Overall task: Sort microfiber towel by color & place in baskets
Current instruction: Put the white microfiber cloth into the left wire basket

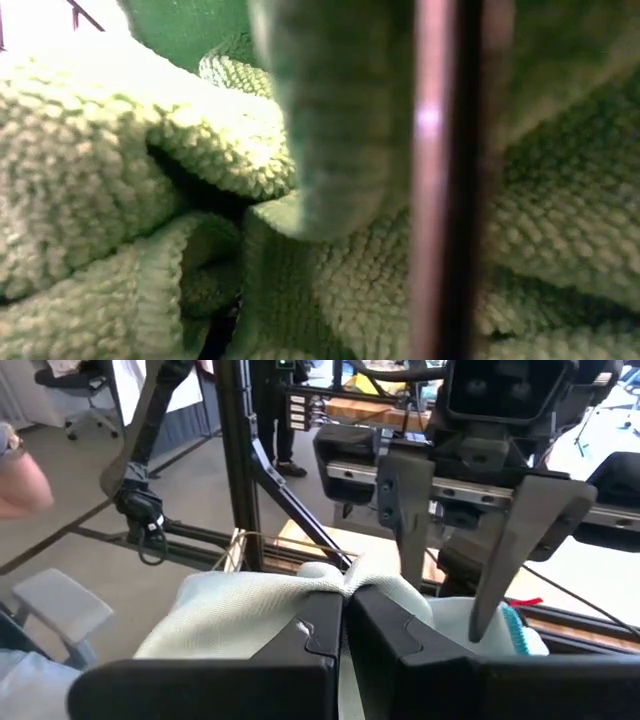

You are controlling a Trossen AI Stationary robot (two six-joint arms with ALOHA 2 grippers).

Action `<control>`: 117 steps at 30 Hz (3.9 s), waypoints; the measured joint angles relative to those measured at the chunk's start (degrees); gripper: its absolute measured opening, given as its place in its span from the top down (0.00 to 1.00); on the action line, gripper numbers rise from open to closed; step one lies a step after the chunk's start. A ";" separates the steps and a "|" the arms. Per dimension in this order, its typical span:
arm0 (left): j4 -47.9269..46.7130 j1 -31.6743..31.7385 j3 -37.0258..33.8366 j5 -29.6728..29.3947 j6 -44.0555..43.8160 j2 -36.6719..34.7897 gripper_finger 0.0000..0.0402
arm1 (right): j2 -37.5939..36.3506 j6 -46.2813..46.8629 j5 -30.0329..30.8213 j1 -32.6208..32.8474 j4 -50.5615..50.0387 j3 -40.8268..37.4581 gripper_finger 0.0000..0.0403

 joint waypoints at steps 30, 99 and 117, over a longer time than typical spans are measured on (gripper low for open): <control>4.12 0.00 -0.04 1.55 -0.04 2.18 0.98 | 0.02 -3.26 3.58 -0.17 0.10 -0.04 0.98; -19.74 -17.62 29.12 14.69 -4.51 8.53 1.00 | -3.08 6.87 11.15 -0.17 -21.51 -0.09 0.66; -44.42 -18.45 29.23 5.63 -38.41 16.24 1.00 | -3.08 13.88 11.14 -0.11 -29.56 -0.09 0.68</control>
